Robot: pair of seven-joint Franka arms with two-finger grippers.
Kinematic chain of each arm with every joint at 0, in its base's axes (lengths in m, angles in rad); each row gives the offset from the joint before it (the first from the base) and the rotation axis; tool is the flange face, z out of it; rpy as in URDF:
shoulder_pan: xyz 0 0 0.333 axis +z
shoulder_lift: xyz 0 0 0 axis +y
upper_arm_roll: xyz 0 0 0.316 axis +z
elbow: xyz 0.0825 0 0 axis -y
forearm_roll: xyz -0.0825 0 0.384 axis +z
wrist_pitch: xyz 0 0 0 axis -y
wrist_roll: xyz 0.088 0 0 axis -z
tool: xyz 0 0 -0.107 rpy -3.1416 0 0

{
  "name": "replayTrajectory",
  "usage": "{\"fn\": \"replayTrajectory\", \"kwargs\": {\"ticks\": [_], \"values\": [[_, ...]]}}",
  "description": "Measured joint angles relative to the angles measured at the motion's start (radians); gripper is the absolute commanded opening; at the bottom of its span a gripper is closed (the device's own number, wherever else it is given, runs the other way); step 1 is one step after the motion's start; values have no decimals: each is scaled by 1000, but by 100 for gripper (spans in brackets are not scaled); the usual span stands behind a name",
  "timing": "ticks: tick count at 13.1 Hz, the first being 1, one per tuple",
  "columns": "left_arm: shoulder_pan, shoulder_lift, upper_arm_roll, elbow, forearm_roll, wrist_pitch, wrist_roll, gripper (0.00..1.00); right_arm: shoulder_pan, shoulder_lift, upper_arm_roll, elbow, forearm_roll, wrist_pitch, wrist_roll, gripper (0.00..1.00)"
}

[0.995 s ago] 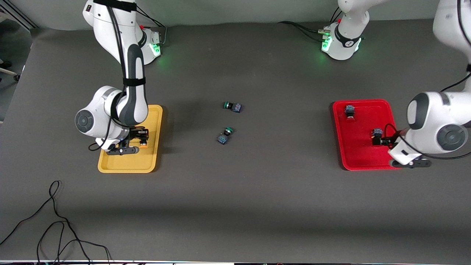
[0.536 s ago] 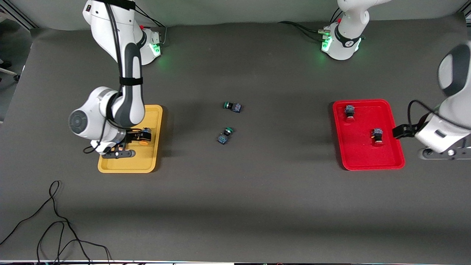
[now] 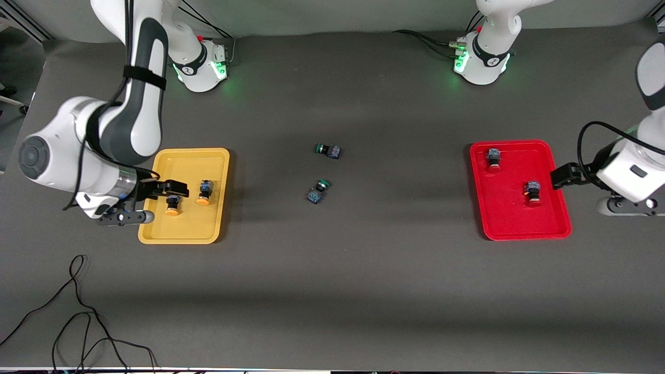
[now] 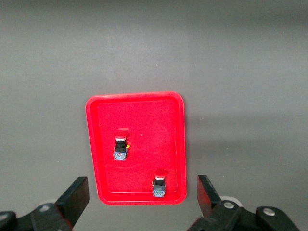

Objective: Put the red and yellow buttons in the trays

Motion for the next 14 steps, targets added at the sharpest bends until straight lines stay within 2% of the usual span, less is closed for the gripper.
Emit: {"fn": "replayTrajectory", "kwargs": {"ticks": [2,4,6,8,9,10,12,14], "values": [[-130,-108,140,-127,-14,35,0,100,31,-1,-35,56,-40,-54,53,100],[-246,-177,279,-184,-37,34,0,100,43,-9,-45,127,-88,-122,137,100],[-268,-199,316,-202,-48,33,2,100,42,-46,-33,183,-159,-159,213,100],[-273,-201,319,-201,-50,34,16,100,6,-128,37,205,-260,-163,283,100],[-278,-202,317,-200,-50,33,34,100,-44,-185,109,210,-323,-163,325,100],[-280,-202,316,-199,-50,33,44,100,-120,-252,211,213,-397,-163,364,100],[-280,-203,319,-195,-50,25,56,100,-318,-383,452,212,-519,-163,423,100],[-280,-203,322,-186,-50,2,59,100,-551,-486,704,202,-572,-166,451,100]]}}
